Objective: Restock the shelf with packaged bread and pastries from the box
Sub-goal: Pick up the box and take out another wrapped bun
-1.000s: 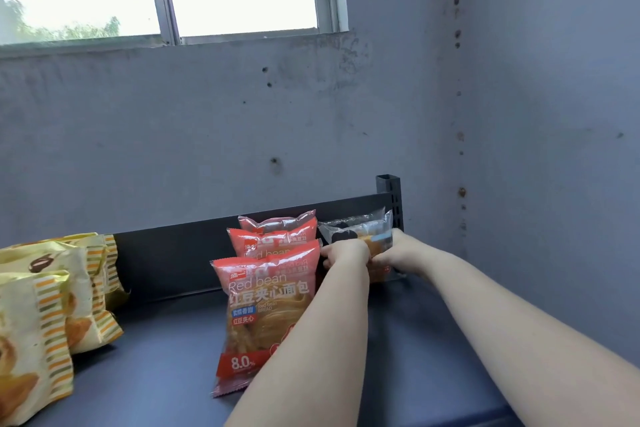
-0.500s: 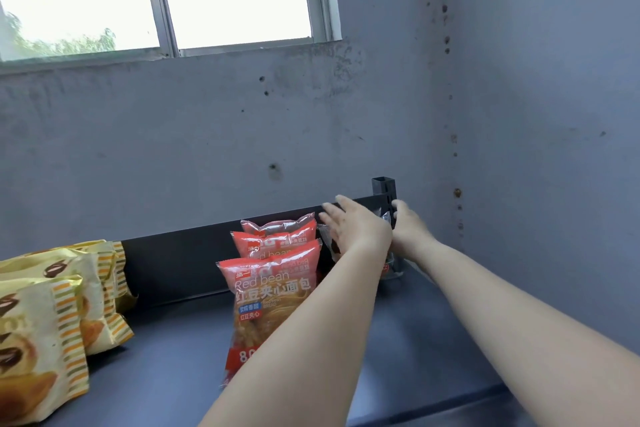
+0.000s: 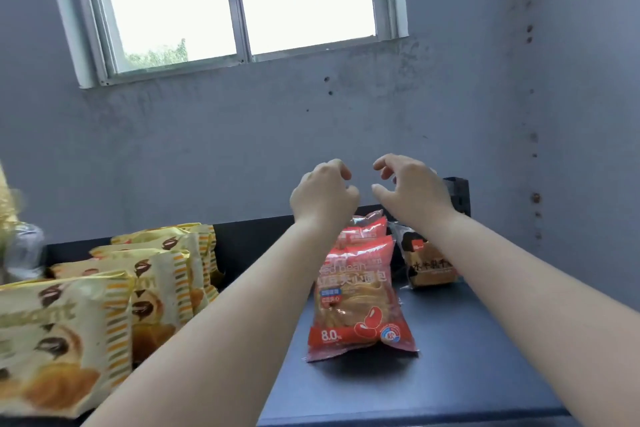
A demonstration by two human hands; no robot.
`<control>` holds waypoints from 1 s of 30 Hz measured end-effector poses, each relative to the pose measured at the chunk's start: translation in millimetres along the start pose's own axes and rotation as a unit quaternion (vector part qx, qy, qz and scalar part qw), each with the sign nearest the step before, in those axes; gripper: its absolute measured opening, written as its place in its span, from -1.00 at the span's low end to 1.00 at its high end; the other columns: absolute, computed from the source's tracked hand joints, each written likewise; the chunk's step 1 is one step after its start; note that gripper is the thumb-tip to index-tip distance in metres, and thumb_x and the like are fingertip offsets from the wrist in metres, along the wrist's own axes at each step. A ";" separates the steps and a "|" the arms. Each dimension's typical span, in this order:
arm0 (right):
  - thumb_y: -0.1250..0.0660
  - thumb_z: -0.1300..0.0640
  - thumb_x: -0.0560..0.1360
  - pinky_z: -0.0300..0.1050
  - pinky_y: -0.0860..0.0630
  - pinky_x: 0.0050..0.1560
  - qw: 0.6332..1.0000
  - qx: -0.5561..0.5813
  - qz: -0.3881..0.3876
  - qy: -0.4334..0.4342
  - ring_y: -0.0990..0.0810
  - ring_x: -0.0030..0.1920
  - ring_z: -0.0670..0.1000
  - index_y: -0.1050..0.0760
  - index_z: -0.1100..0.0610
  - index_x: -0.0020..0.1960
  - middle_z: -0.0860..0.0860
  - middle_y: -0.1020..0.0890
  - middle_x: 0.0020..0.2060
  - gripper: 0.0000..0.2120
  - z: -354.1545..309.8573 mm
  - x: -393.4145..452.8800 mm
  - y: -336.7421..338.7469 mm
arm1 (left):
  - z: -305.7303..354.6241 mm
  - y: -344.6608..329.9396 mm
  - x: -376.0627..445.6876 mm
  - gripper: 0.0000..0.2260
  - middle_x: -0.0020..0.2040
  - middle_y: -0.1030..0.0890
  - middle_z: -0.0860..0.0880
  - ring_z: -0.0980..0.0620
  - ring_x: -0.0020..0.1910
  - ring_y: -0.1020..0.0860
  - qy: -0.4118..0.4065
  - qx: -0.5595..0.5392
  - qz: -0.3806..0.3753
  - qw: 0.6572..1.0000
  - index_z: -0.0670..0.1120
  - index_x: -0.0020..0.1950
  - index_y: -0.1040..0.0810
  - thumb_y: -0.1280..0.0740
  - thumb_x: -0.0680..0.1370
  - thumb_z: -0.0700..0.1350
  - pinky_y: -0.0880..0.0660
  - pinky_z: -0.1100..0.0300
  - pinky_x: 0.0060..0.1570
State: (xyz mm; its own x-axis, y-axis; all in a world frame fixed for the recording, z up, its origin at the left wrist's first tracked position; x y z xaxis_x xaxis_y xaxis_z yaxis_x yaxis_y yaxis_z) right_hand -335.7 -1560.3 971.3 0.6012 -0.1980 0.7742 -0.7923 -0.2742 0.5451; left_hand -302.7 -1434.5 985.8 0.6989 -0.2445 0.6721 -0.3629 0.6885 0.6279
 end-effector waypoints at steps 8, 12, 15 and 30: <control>-0.23 0.01 0.54 -0.14 -0.39 0.03 0.987 -0.022 -0.052 0.153 -0.56 0.04 0.02 -0.47 0.03 0.22 -0.05 -0.60 0.06 -0.72 -146.4 2.6 -37.8 | -86.0 116.5 -32.7 -0.78 0.01 -0.58 0.01 0.05 -0.07 -0.48 -0.012 0.162 0.072 0.984 -0.02 0.16 -0.52 -0.22 0.53 -0.12 -0.37 0.19 -0.16; -0.24 0.06 0.50 -0.18 -0.28 -0.07 0.971 0.005 -0.102 0.217 -0.53 0.06 0.01 -0.49 0.02 0.20 -0.06 -0.59 0.07 -0.72 -228.0 -16.2 -64.1 | -147.7 187.6 -70.5 -0.76 0.02 -0.59 0.00 -0.05 0.00 -0.52 0.044 0.243 0.073 0.966 -0.03 0.15 -0.52 -0.22 0.51 -0.14 -0.33 0.18 -0.15; -0.24 0.07 0.47 -0.18 -0.26 -0.13 0.955 0.045 -0.140 0.256 -0.51 -0.01 0.02 -0.51 0.01 0.14 -0.06 -0.59 0.02 -0.75 -294.0 -41.1 -83.3 | -191.6 233.3 -107.3 -0.78 0.03 -0.60 -0.02 -0.06 0.01 -0.54 0.075 0.295 0.063 0.950 -0.03 0.12 -0.54 -0.22 0.51 -0.12 -0.38 0.17 -0.17; -0.22 0.13 0.50 -0.12 -0.37 -0.20 0.825 0.211 -0.339 0.400 -0.55 0.03 0.14 -0.41 0.12 -0.07 0.06 -0.52 -0.10 -0.94 -578.3 -228.2 -210.6 | -384.4 403.0 -330.4 -0.77 0.08 -0.58 0.00 -0.07 0.09 -0.50 0.324 0.412 0.049 0.850 -0.02 0.17 -0.49 -0.20 0.53 -0.13 -0.36 0.15 -0.11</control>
State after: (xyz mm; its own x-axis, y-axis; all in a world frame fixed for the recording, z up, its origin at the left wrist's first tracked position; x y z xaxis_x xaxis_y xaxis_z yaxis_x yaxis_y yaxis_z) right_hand -366.5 -913.1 866.0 0.4966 0.7736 0.3935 -0.0939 -0.4028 0.9104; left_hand -442.9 -813.8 865.9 0.7366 0.3985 0.5465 -0.5605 -0.0925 0.8229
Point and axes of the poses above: each hand's wrist, its own x-axis towards the middle knuckle, its own y-axis out of the back of the hand, z = x × y, the point moved 2 cm from there along x, towards the middle knuckle
